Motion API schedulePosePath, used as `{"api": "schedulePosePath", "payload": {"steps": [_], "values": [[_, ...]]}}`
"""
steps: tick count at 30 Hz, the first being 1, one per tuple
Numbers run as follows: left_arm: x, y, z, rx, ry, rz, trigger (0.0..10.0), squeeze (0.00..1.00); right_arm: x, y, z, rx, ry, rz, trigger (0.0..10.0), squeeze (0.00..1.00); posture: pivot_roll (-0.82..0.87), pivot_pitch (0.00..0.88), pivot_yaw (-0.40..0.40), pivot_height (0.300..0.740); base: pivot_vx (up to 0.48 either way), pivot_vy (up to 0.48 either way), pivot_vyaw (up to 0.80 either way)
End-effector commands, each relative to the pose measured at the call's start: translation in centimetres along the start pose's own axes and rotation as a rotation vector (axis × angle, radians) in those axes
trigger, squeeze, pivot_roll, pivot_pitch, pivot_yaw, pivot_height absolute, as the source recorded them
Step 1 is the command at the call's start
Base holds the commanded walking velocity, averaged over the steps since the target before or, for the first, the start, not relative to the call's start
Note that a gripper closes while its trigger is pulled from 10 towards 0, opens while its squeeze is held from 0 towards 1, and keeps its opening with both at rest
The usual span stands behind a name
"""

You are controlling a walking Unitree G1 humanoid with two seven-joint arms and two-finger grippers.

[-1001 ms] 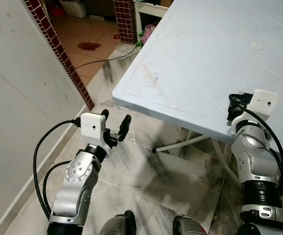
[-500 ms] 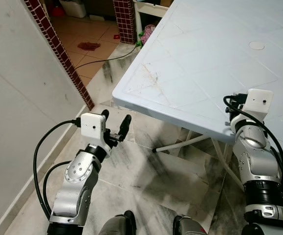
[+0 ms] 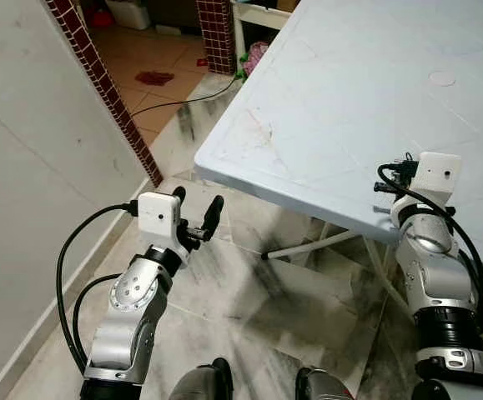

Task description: Hang keys on a hook

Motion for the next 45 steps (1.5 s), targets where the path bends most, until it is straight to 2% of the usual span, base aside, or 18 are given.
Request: {"api": "schedulePosePath", "payload": {"steps": [1, 12, 13, 14, 15, 16, 32, 45], "values": [[-0.2, -0.2, 0.4, 0.009, 0.014, 0.009, 10.0, 0.00, -3.4, -0.6, 0.6, 0.015, -0.001, 0.124, 0.0, 0.00, 0.04, 0.212, 0.129, 0.740, 0.000, 0.000, 0.00], [-0.3, -0.2, 0.3, 0.009, 0.011, 0.010, 10.0, 0.00, -2.6, -0.8, 1.0, 0.013, -0.005, 0.091, 0.0, 0.02, 0.03, 0.215, 0.127, 0.740, 0.000, 0.000, 0.00], [-0.3, -0.2, 0.3, 0.009, 0.011, 0.010, 10.0, 0.00, -2.6, -0.8, 0.9, 0.004, -0.012, 0.091, 3.7, 0.62, 0.03, 0.215, 0.127, 0.740, 0.000, 0.000, 0.00], [-0.3, -0.2, 0.3, 0.009, 0.011, 0.010, 10.0, 0.00, -2.6, -0.9, 0.8, -0.009, -0.014, 0.089, 10.0, 0.95, 0.03, 0.215, 0.127, 0.740, 0.000, 0.000, 0.00], [-0.3, -0.2, 0.3, 0.009, 0.011, 0.010, 10.0, 0.00, -2.5, -0.9, 0.7, -0.017, -0.015, 0.088, 10.0, 0.95, 0.03, 0.215, 0.127, 0.740, 0.000, 0.000, 0.00], [-0.3, -0.2, 0.3, 0.010, 0.010, 0.010, 10.0, 0.00, -2.4, -1.1, 0.6, -0.030, -0.011, 0.078, 10.0, 1.00, 0.03, 0.216, 0.126, 0.740, 0.000, 0.000, 0.00], [-0.4, -0.1, 0.2, 0.008, 0.007, 0.010, 10.0, 0.00, -0.8, -1.7, 1.0, -0.056, -0.063, -0.013, 10.0, 1.00, 0.03, 0.218, 0.127, 0.740, 0.000, 0.000, 0.00], [-0.4, -0.2, 0.2, 0.010, 0.007, 0.011, 10.0, 0.00, -0.2, -0.2, 0.5, -0.073, -0.098, -0.028, 10.0, 1.00, 0.04, 0.222, 0.128, 0.740, 0.000, 0.000, 0.00]]}}
Point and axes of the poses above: a point about 5 cm out from each wrist's last joint towards the gripper, its own y axis pointing out of the wrist towards the gripper, its own x axis along the axis of the wrist's last joint, z = x × y, the point moved 5 cm from there along y, pointing out of the wrist towards the gripper, and after that the axes turned 5 degrees about y, right-handed, at the moved point
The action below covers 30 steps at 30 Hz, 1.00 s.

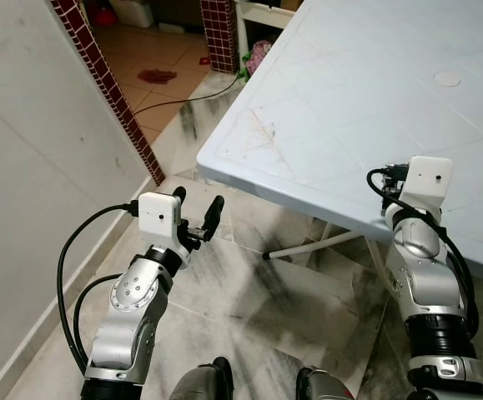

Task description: Hang keys on a hook

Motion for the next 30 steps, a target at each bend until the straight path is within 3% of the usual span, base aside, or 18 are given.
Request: {"api": "schedulePosePath", "payload": {"steps": [1, 5, 6, 7, 8, 9, 19, 29, 30], "values": [[-0.3, -0.3, 0.3, 0.009, 0.009, 0.012, 10.0, 0.00, -0.4, 0.3, 0.2, 0.003, -0.021, 0.014, 10.0, 1.00, 0.04, 0.222, 0.128, 0.740, 0.000, 0.000, 0.00], [-0.3, -0.3, 0.2, 0.008, 0.010, 0.012, 10.0, 0.00, -0.2, 0.5, 0.4, 0.001, -0.015, 0.010, 10.0, 1.00, 0.04, 0.222, 0.128, 0.740, 0.000, 0.000, 0.00], [-0.3, -0.3, 0.2, 0.008, 0.010, 0.011, 10.0, 0.00, 0.1, 0.7, 0.8, 0.009, -0.011, 0.000, 10.0, 0.59, 0.04, 0.222, 0.128, 0.740, 0.000, 0.000, 0.00], [-0.3, -0.3, 0.3, 0.009, 0.010, 0.011, 10.0, 0.00, 0.2, 0.7, 0.9, 0.012, -0.009, -0.004, 10.0, 0.59, 0.04, 0.223, 0.127, 0.740, 0.000, 0.000, 0.00], [-0.3, -0.3, 0.3, 0.010, 0.010, 0.011, 10.0, 0.00, 0.3, 0.7, 1.0, 0.014, -0.008, -0.008, 10.0, 0.22, 0.04, 0.223, 0.128, 0.740, 0.000, 0.000, 0.00], [-0.3, -0.3, 0.3, 0.011, 0.010, 0.011, 10.0, 0.00, 0.3, 0.7, 1.2, 0.015, -0.008, -0.010, 10.0, 0.00, 0.04, 0.223, 0.128, 0.740, 0.000, 0.000, 0.00], [-0.3, -0.3, 0.2, 0.008, 0.009, 0.011, 10.0, 0.00, 0.9, 1.3, 1.4, -0.028, 0.047, -0.024, 10.0, 0.00, 0.04, 0.225, 0.129, 0.740, 0.000, 0.000, 0.00], [-0.3, -0.3, 0.1, 0.005, 0.009, 0.011, 10.0, 0.00, 1.1, 1.1, 1.5, -0.110, 0.170, -0.024, 10.0, 0.00, 0.04, 0.225, 0.131, 0.740, 0.000, 0.000, 0.00], [-0.3, -0.3, 0.1, 0.005, 0.009, 0.011, 10.0, 0.00, 1.1, 1.1, 1.6, -0.109, 0.179, -0.019, 7.9, 0.00, 0.04, 0.224, 0.130, 0.740, 0.000, 0.000, 0.00]]}}
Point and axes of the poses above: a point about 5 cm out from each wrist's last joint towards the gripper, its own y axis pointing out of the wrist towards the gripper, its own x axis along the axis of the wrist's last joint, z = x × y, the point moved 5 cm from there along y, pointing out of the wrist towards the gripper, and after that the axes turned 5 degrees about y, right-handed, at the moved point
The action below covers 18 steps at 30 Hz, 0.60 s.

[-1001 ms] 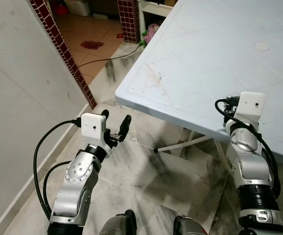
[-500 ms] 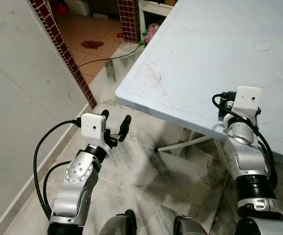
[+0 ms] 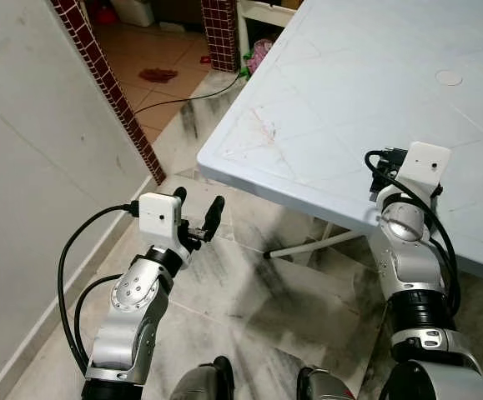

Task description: Hang keys on a hook

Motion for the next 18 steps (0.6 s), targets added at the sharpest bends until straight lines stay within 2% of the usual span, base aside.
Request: {"api": "schedulePosePath", "payload": {"steps": [1, 18], "values": [[-0.26, -0.31, 0.16, 0.006, 0.012, 0.011, 10.0, 0.00, -0.04, -0.06, 0.52, -0.003, 0.037, 0.004, 0.0, 0.00, 0.04, 0.225, 0.129, 0.740, 0.000, 0.000, 0.00], [-0.32, -0.52, 0.28, 0.012, 0.013, 0.012, 10.0, 0.00, -0.37, 0.36, 0.26, -0.049, 0.082, 0.024, 0.0, 0.00, 0.05, 0.225, 0.124, 0.740, 0.000, 0.000, 0.00]]}}
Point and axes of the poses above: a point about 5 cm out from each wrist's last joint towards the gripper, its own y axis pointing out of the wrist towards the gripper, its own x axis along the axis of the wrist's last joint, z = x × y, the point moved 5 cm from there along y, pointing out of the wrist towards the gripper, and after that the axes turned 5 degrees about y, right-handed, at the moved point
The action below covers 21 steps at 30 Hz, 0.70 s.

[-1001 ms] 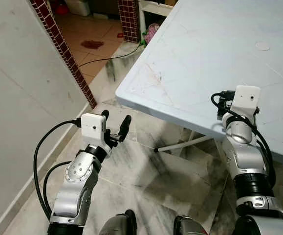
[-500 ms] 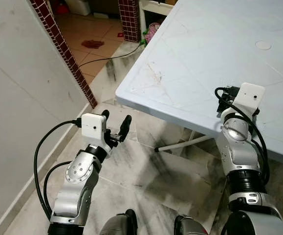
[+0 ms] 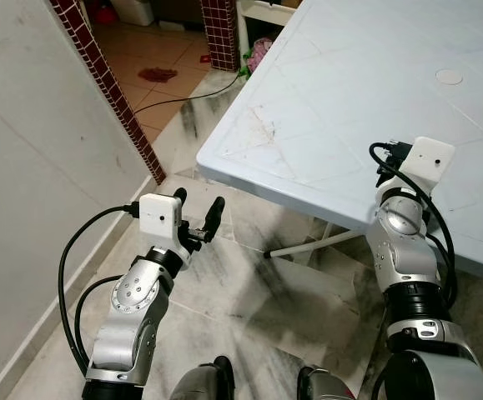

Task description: Hang keys on a hook

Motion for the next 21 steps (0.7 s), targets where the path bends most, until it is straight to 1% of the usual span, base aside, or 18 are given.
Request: {"api": "schedulePosePath", "payload": {"steps": [1, 8, 21], "values": [[-0.17, -0.44, 0.32, 0.010, 0.016, 0.008, 10.0, 0.00, -0.40, -0.11, 0.20, -0.007, 0.019, 0.018, 0.0, 0.00, 0.05, 0.225, 0.125, 0.740, 0.000, 0.000, 0.00], [-0.18, -0.46, 0.37, 0.009, 0.018, 0.009, 10.0, 0.00, -0.67, -0.01, -0.16, -0.029, 0.045, 0.038, 0.0, 0.00, 0.05, 0.224, 0.124, 0.740, 0.000, 0.000, 0.00], [-0.25, -0.39, 0.20, 0.008, 0.015, 0.011, 10.0, 0.00, -0.62, -0.05, -0.28, -0.036, 0.060, 0.041, 0.0, 0.00, 0.04, 0.225, 0.122, 0.740, 0.000, 0.000, 0.00]]}}
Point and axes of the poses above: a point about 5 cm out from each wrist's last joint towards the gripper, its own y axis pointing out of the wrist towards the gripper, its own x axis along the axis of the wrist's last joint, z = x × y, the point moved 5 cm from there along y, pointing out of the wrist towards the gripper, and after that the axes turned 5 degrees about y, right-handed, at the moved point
